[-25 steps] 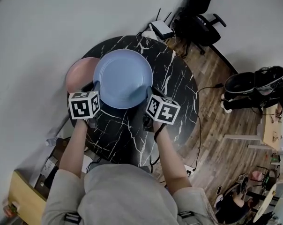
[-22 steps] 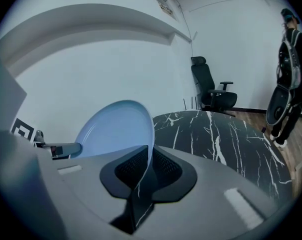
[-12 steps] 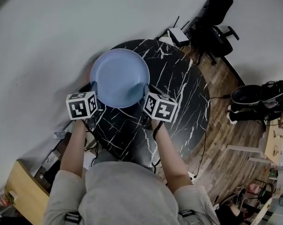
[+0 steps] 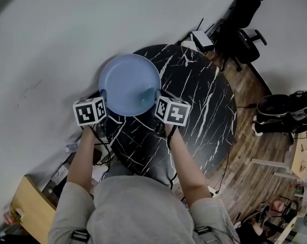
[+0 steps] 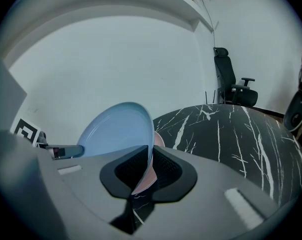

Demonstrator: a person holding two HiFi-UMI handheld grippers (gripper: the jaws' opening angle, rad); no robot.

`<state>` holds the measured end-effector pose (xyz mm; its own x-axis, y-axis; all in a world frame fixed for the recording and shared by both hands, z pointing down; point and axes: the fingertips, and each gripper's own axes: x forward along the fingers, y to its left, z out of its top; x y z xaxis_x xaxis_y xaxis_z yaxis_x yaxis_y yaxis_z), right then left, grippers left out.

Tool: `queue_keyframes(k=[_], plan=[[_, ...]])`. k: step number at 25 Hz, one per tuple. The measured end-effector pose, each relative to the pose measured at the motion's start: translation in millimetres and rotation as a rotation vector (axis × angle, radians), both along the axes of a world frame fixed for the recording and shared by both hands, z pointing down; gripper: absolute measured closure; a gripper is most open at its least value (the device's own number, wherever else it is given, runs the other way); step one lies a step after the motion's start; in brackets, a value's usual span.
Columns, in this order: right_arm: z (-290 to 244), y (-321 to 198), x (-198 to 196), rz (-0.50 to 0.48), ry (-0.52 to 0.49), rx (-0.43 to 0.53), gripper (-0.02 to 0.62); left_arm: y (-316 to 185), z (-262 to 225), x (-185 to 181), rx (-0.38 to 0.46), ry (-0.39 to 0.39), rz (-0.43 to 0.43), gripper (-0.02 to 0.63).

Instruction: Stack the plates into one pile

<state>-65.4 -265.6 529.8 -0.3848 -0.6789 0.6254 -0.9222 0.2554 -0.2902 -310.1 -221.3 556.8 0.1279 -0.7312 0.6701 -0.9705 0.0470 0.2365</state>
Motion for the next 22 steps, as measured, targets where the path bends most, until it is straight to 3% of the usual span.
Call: queue_keyframes(k=[22], plan=[[76.7, -25.7, -6.0, 0.036, 0.067, -0.129, 0.561, -31.9, 79.2, -7.4, -0.19, -0.002, 0.052, 0.494]])
